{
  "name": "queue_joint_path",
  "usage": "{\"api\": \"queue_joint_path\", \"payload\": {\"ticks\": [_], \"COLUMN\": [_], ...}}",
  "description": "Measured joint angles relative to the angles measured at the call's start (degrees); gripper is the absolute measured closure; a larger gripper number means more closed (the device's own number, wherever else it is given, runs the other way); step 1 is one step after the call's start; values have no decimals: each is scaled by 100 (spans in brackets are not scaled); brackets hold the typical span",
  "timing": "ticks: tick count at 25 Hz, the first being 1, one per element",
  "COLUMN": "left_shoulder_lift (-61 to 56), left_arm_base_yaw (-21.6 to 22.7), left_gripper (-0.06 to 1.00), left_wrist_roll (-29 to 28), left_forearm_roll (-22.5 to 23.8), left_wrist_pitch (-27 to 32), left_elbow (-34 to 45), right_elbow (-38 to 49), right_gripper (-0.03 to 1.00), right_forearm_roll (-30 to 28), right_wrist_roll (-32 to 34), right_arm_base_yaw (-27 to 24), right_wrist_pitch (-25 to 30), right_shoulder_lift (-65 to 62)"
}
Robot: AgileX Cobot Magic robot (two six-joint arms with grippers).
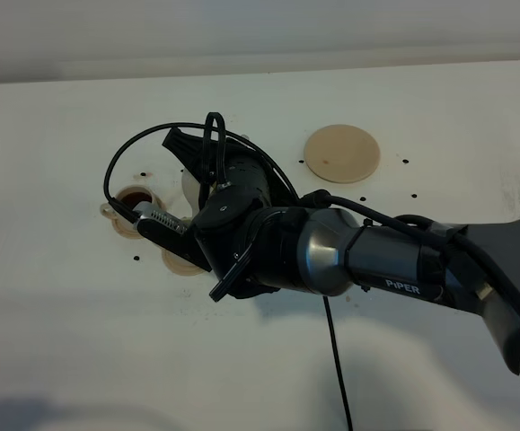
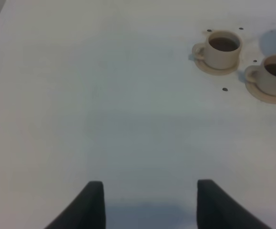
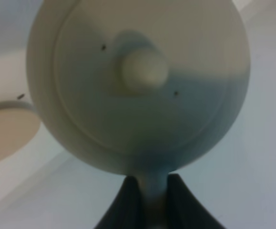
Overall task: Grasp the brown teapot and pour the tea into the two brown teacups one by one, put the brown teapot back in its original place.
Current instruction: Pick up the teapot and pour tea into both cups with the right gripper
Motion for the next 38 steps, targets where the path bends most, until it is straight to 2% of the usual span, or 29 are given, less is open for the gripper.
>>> {"api": "queue_joint_path", "payload": {"ticks": [19, 24, 38], "left_shoulder_lift": [0, 0, 0], "left_arm_base_yaw": [0, 0, 0], "left_gripper": [53, 53, 53], "left_wrist_roll": [0, 0, 0], "left_forearm_roll": [0, 0, 0], "left_wrist_pitch": [0, 0, 0], "left_elbow": [0, 0, 0], "right_elbow": [0, 0, 0], "right_gripper": [88, 88, 88], "right_forearm_roll": [-38, 156, 685], "right_wrist_roll": [-143, -125, 1171], "right_arm_base_yaw": [0, 0, 0], "right_wrist_pitch": [-5, -5, 100], "right_shoulder_lift": [0, 0, 0]}}
